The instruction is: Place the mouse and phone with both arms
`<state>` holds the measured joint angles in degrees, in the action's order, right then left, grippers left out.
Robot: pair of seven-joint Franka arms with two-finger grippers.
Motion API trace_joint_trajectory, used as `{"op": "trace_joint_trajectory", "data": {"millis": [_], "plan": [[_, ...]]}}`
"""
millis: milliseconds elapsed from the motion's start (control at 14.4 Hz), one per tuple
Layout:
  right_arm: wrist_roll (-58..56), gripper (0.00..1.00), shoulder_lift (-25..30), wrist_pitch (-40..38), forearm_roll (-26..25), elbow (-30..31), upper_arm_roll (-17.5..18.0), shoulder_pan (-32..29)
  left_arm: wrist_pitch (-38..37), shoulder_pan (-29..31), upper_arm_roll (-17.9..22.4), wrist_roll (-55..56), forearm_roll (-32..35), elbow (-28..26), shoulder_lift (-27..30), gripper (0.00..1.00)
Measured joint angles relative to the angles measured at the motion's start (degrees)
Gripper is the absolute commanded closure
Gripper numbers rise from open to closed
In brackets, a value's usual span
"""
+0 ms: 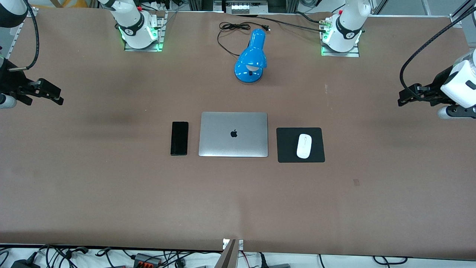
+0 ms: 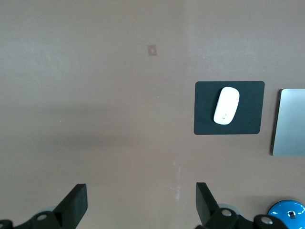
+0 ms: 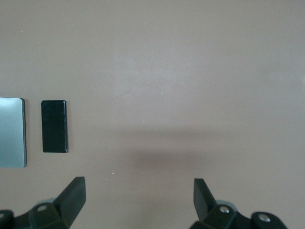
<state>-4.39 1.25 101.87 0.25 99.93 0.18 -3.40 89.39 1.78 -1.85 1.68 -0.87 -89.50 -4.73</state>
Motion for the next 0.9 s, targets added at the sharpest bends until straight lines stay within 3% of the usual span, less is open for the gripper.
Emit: {"op": "trace_joint_trajectory", "data": {"millis": [903], "plan": [[0.0, 0.0, 0.57, -2.19, 0.0, 0.0, 0.38, -0.06, -0.11, 0.39, 0.15, -0.77, -0.11, 0.0, 0.0, 0.0]]}}
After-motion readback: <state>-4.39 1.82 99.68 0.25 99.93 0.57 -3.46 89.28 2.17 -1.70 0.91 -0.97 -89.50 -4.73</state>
